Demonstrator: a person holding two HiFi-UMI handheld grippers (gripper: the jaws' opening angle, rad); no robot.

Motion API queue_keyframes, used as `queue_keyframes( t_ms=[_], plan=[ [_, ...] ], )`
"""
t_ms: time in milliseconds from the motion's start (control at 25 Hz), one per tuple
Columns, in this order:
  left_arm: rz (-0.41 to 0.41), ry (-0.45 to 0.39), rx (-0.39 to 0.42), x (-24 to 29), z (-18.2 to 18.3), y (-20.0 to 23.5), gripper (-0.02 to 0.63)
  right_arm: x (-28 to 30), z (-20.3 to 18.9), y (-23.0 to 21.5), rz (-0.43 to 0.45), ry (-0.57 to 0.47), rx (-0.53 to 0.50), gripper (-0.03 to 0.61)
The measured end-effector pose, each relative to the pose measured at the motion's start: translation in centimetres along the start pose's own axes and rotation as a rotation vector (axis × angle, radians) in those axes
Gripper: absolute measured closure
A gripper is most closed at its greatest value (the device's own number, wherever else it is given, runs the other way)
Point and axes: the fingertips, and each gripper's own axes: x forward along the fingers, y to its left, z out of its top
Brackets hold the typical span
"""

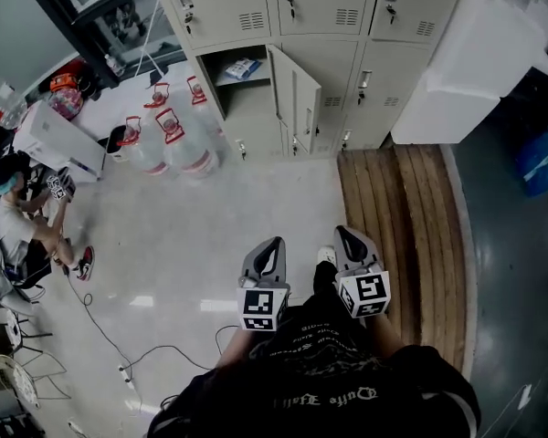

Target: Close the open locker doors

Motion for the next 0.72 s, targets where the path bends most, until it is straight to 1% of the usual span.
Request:
queue_keyframes(
  t_ms=[120,280,480,720],
  plan=[
    [0.039,-0.002,0.006,2.9,1.8,0.6,0.606,3.0,1.6,-2.7,0.036,-0.001,0.003,0.572],
    [0.095,-0.007,-0.018,7.2,3.3,1.1,0.606,6.8,3.5,-6.2,0.086,-0.015,-0.007,0.572],
    [0.109,0.010,-0.037,12.6,3.9,-0.1,0.606,9.5,4.9,-10.5,0.110,-0.019,-0.014,0.572],
    [0.124,0.006,-0.053,17.9,4.8,-1.7,0.606,12.1,4.8,-14.6,0.146,0.014,-0.024,0.572]
  ],
)
